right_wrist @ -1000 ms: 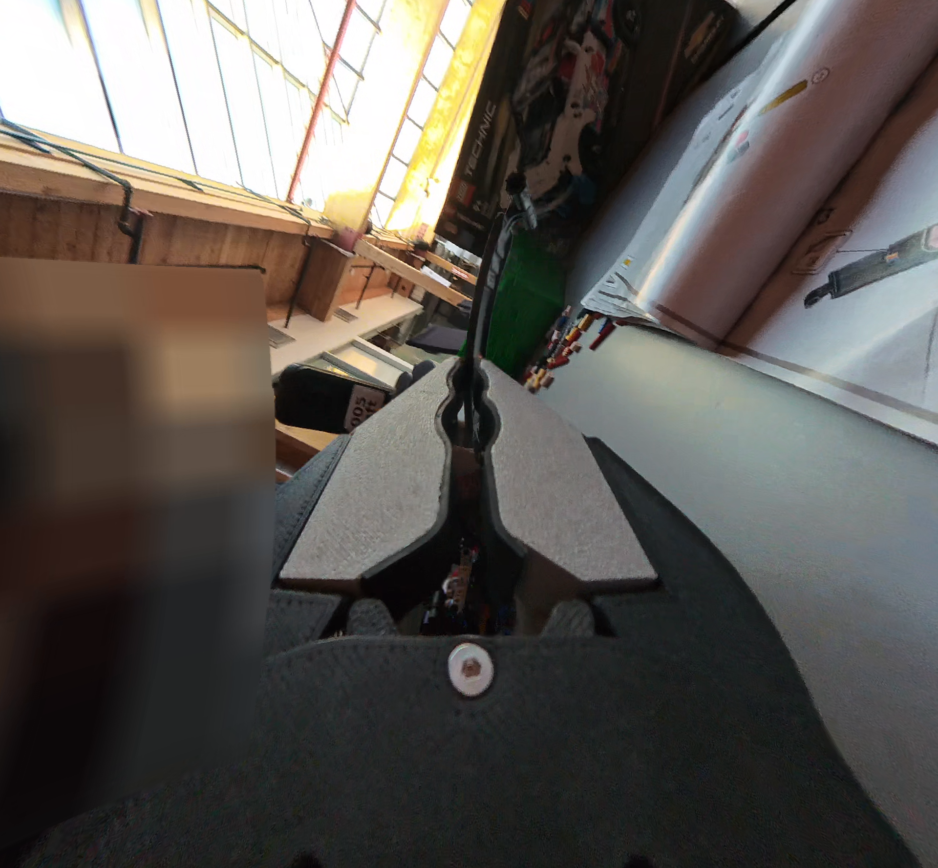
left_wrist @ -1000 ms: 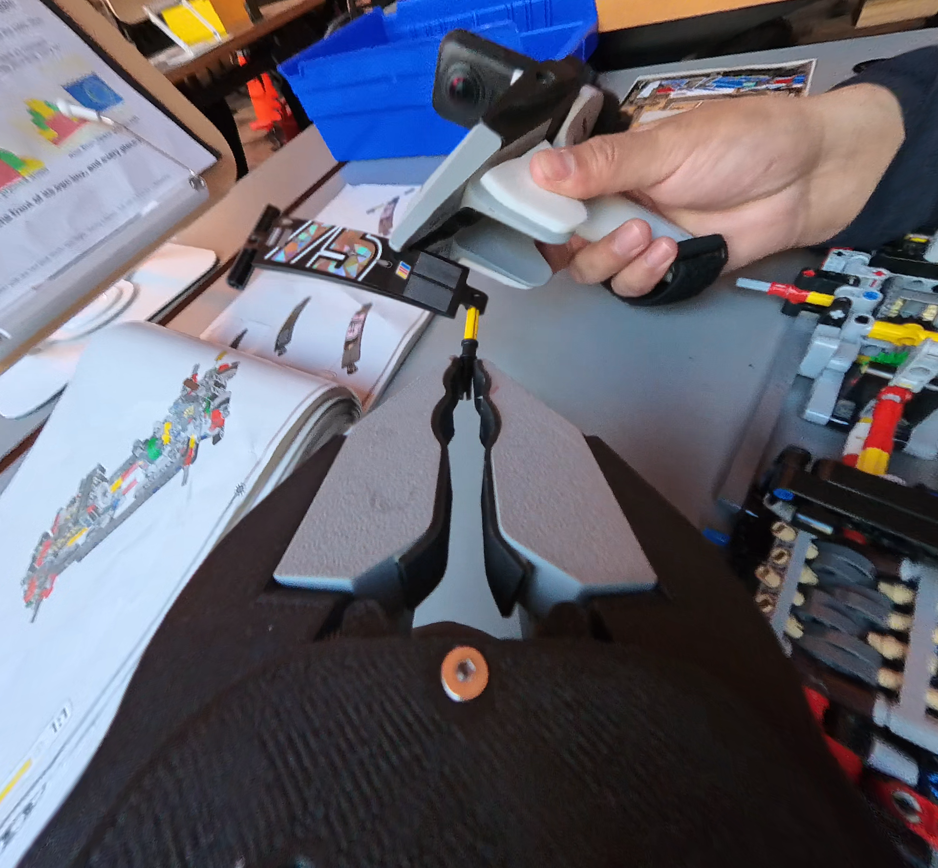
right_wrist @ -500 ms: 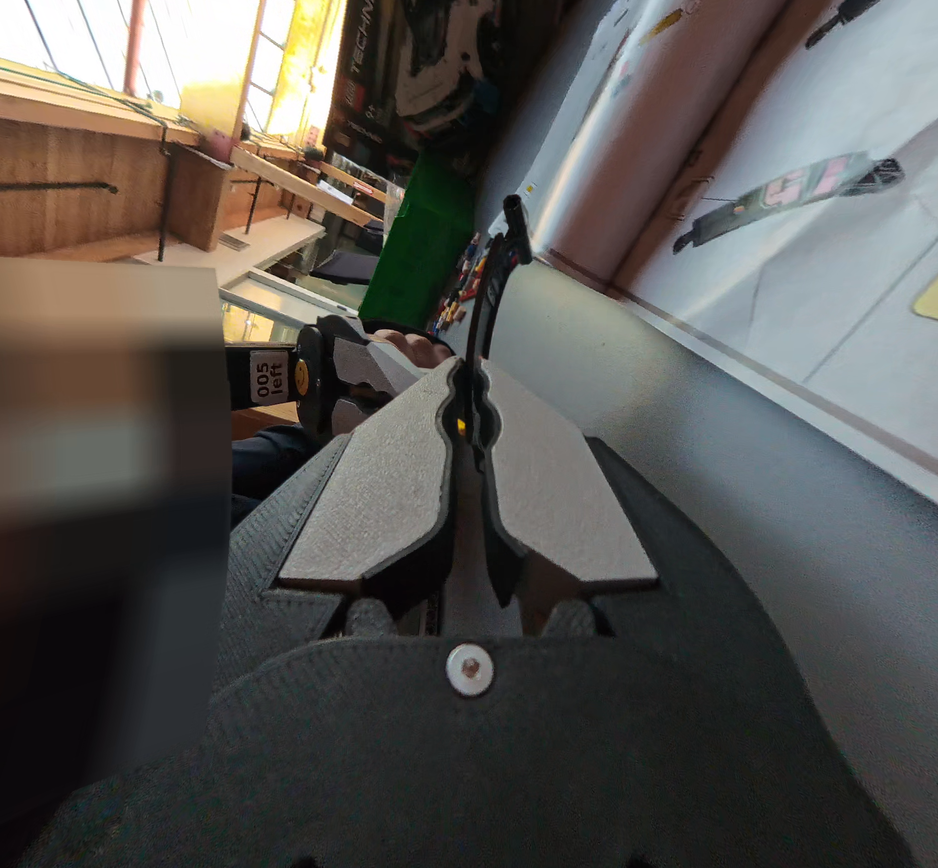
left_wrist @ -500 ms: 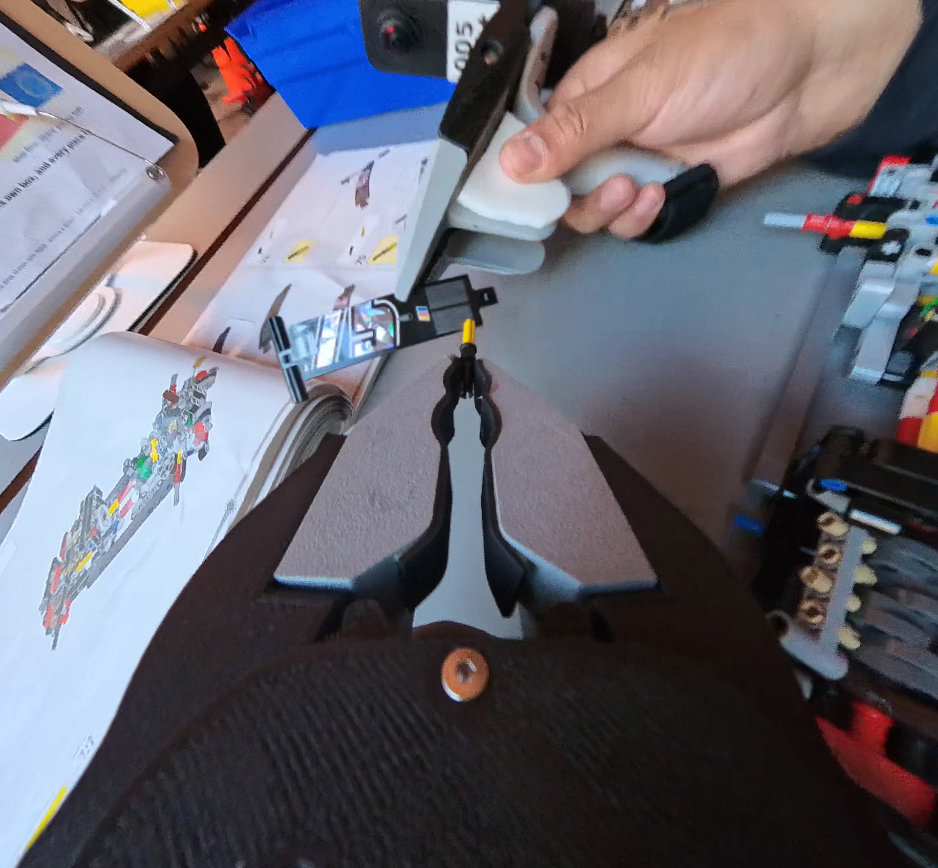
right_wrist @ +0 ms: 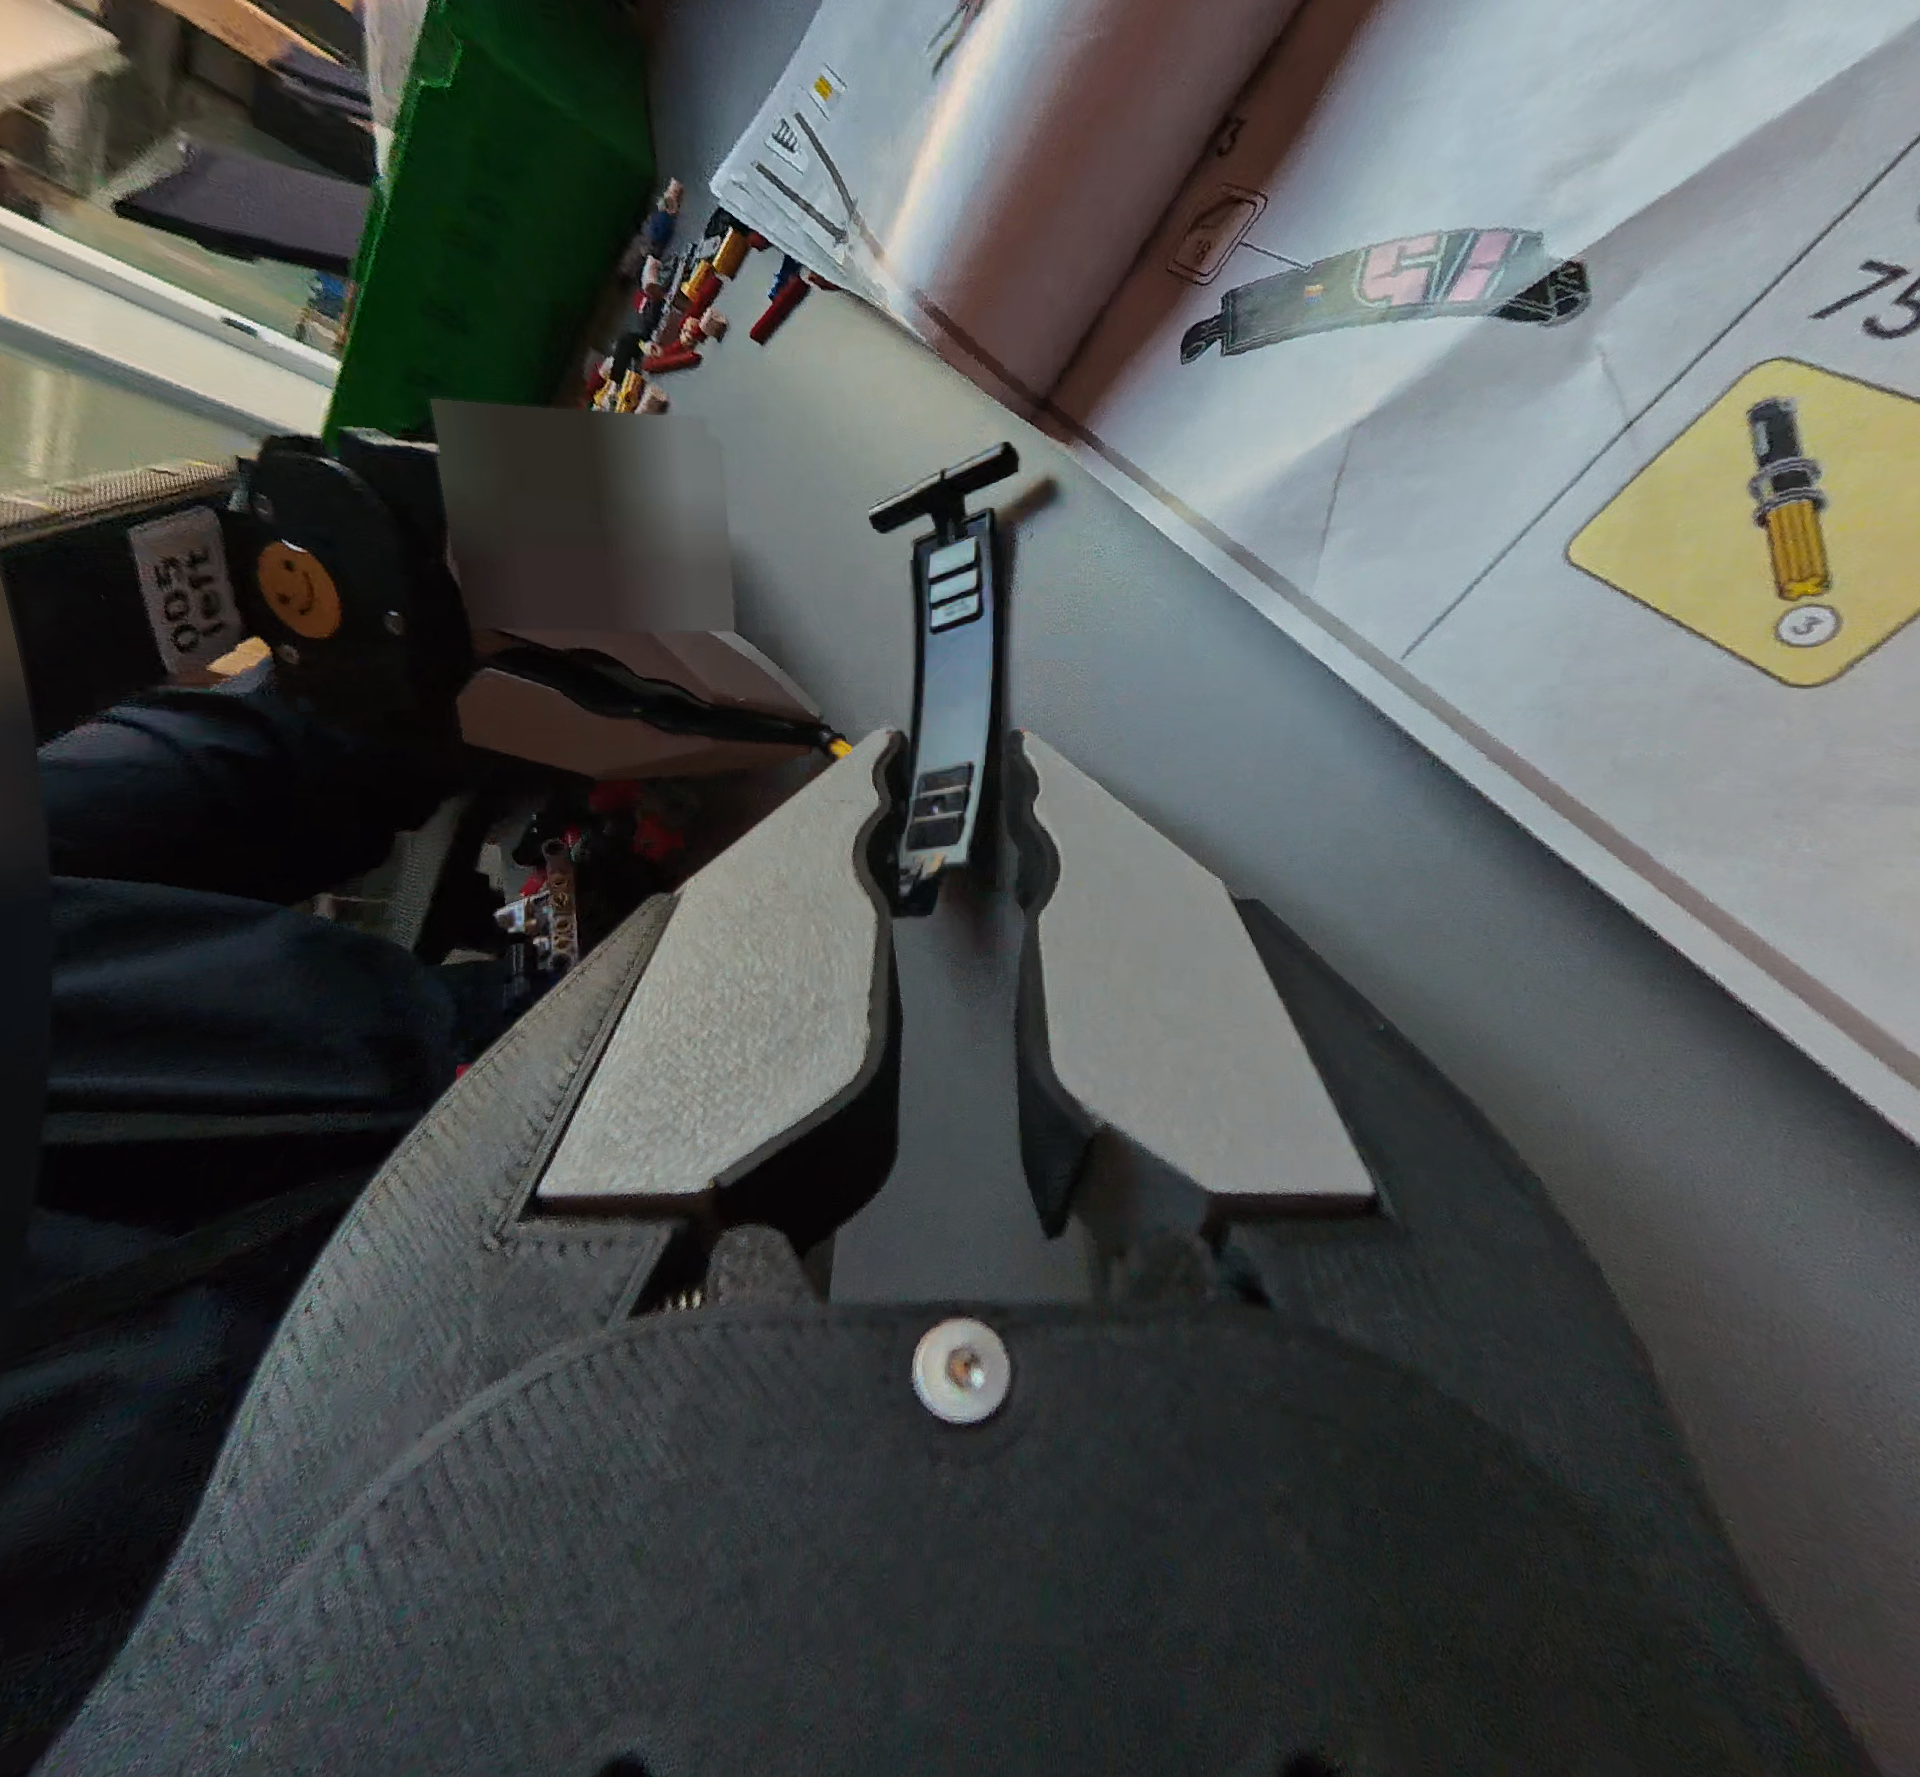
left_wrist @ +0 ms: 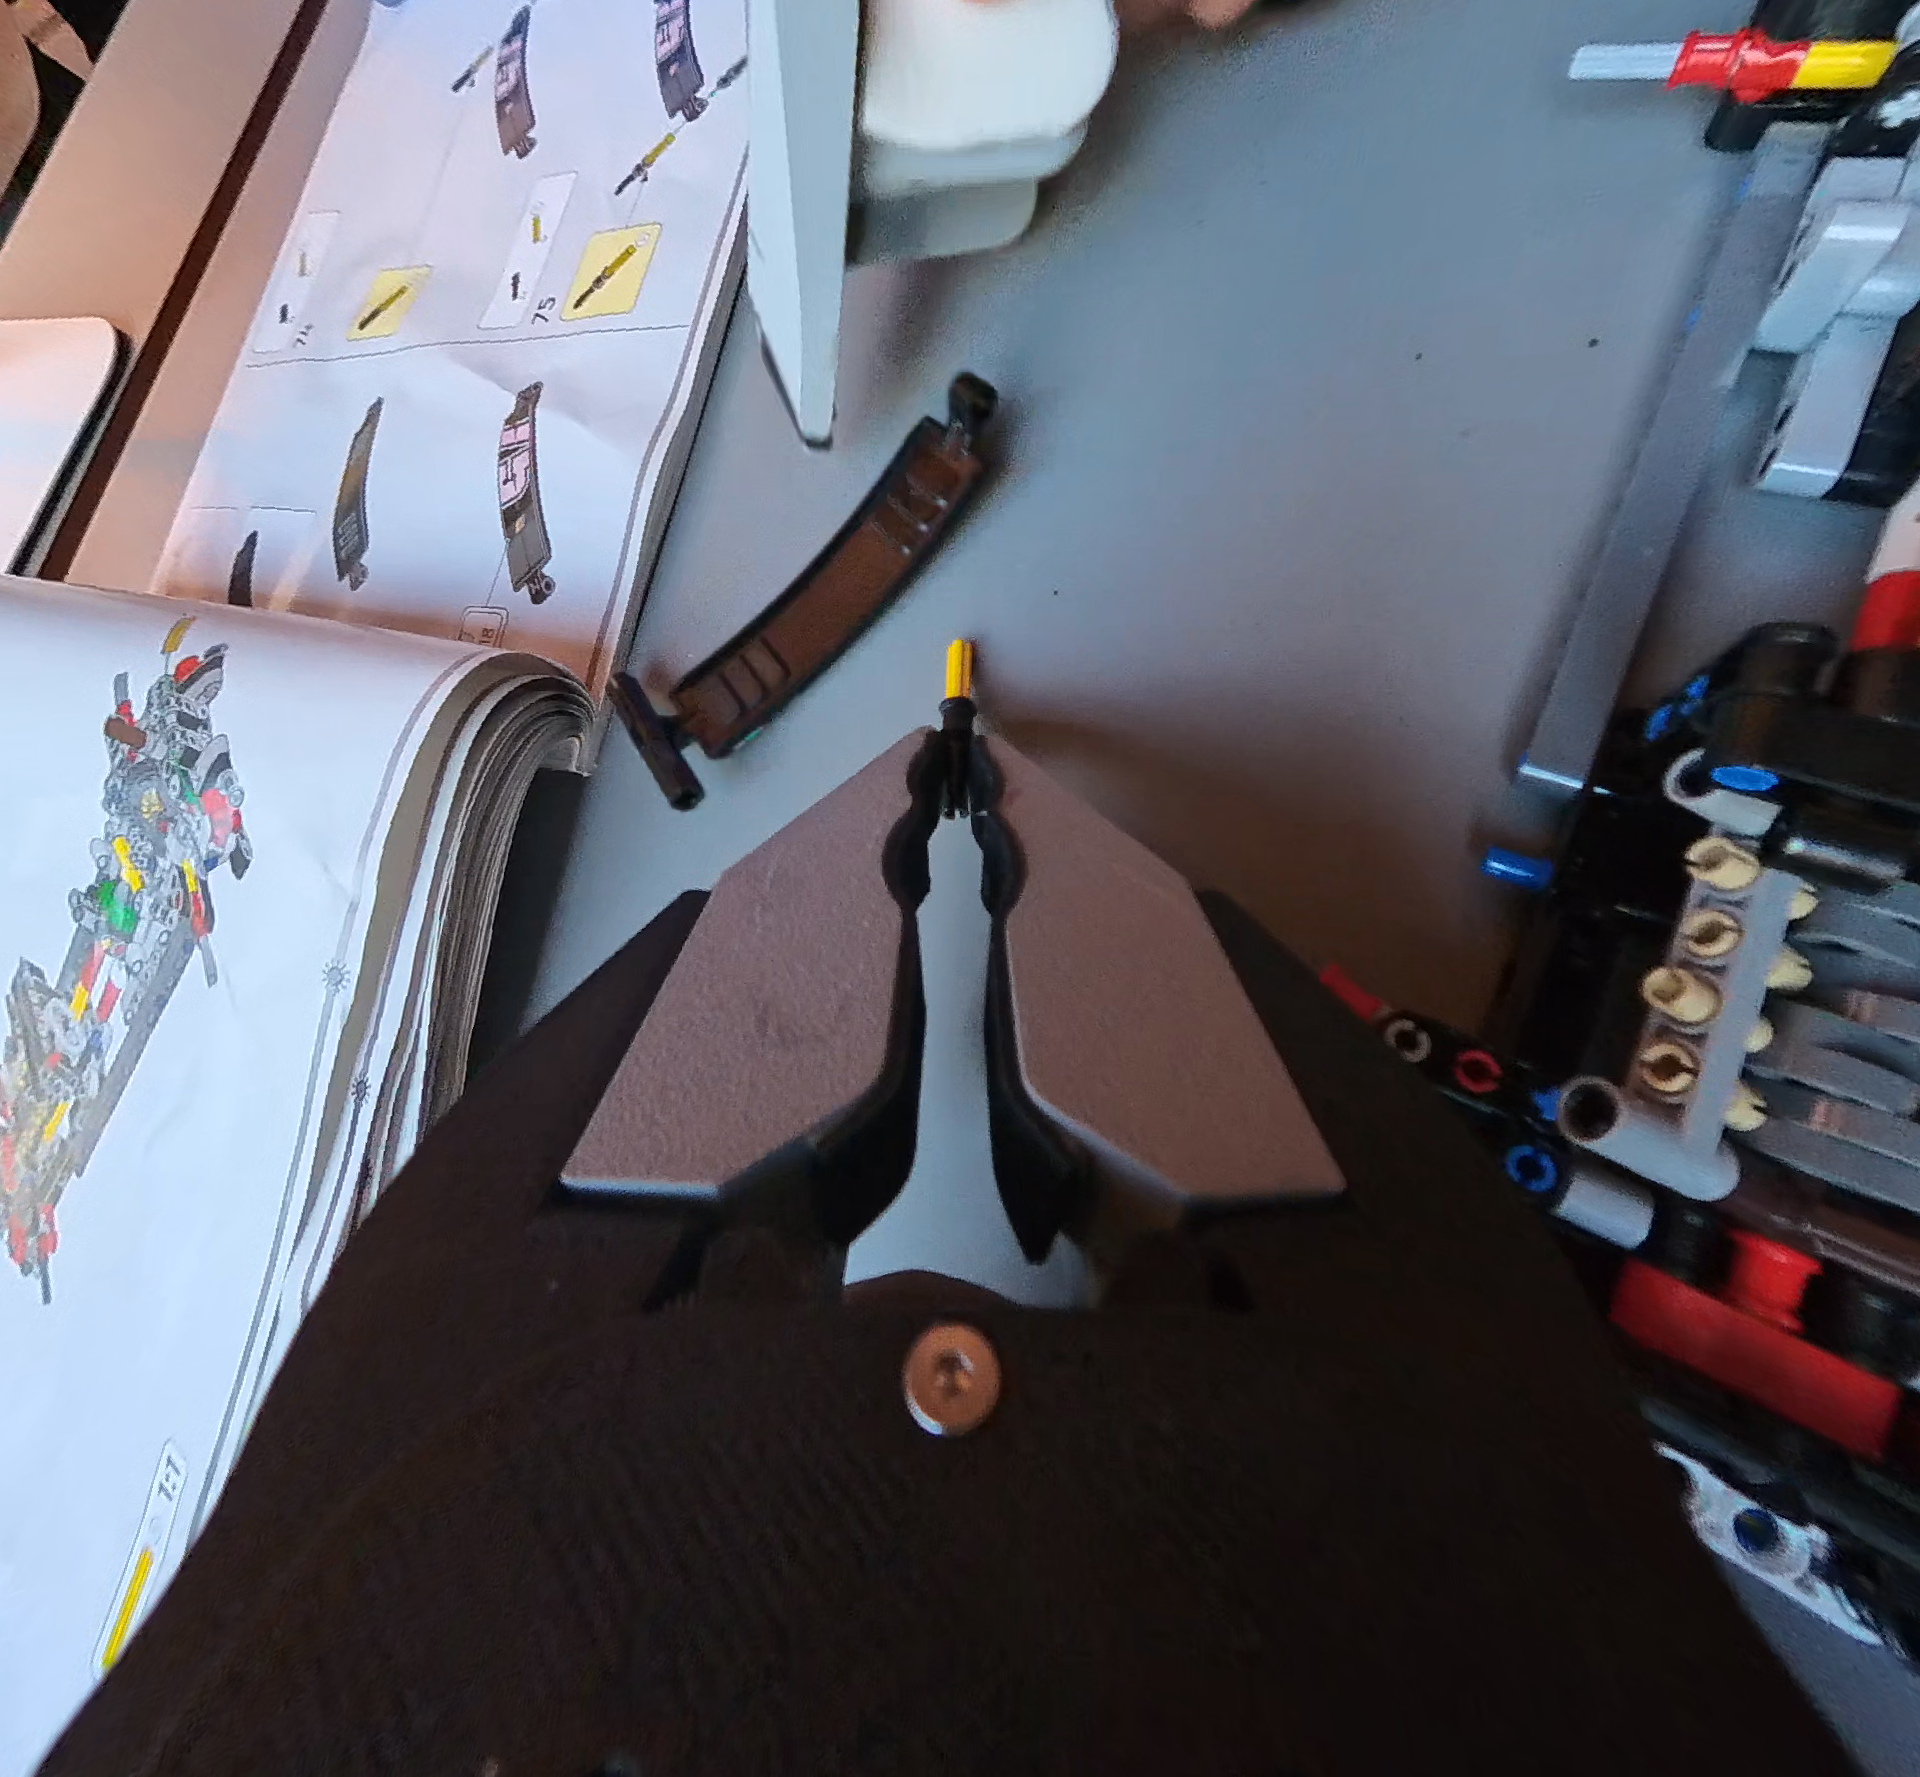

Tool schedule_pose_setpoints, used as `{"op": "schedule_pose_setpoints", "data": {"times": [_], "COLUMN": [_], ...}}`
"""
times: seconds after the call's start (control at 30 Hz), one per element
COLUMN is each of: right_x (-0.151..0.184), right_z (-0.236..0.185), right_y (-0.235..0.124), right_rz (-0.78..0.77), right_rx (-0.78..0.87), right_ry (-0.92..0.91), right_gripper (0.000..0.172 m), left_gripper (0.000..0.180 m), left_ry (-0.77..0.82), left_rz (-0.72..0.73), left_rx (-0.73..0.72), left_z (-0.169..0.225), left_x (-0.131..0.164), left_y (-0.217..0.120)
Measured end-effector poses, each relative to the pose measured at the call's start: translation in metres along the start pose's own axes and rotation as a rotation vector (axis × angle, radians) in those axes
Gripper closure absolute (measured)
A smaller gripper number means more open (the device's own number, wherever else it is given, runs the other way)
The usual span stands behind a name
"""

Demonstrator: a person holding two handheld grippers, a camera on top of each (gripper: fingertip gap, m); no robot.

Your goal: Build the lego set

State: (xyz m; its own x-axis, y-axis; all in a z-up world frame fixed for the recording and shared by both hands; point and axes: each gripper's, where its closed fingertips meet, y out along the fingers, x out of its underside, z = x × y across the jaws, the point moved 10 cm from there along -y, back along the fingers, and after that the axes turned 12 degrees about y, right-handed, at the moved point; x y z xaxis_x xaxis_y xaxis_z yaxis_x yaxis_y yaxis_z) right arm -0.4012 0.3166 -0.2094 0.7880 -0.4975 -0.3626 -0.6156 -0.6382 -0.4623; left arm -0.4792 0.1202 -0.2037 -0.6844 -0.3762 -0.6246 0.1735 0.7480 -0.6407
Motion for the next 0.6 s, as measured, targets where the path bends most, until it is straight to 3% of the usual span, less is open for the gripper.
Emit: {"op": "schedule_pose_setpoints", "data": {"times": [0.23, 0.33, 0.5, 0.6], "right_x": [0.010, 0.020, 0.033, 0.036], "right_z": [-0.017, -0.025, -0.043, -0.047], "right_y": [-0.021, -0.012, 0.006, 0.010], "right_rz": [-0.151, -0.244, -0.264, -0.251], "right_rx": [0.071, 0.214, 0.381, 0.472], "right_ry": [-0.243, -0.428, -0.722, -0.831], "right_gripper": [0.135, 0.133, 0.137, 0.152], "left_gripper": [0.178, 0.178, 0.179, 0.178], "left_ry": [-0.016, -0.012, -0.014, -0.030], "left_rz": [-0.004, -0.010, -0.016, -0.017], "left_rx": [0.005, 0.008, 0.018, 0.033], "left_z": [-0.003, -0.004, -0.005, -0.007], "left_x": [0.000, 0.001, 0.003, 0.005], "left_y": [0.001, 0.004, 0.005, 0.006]}}
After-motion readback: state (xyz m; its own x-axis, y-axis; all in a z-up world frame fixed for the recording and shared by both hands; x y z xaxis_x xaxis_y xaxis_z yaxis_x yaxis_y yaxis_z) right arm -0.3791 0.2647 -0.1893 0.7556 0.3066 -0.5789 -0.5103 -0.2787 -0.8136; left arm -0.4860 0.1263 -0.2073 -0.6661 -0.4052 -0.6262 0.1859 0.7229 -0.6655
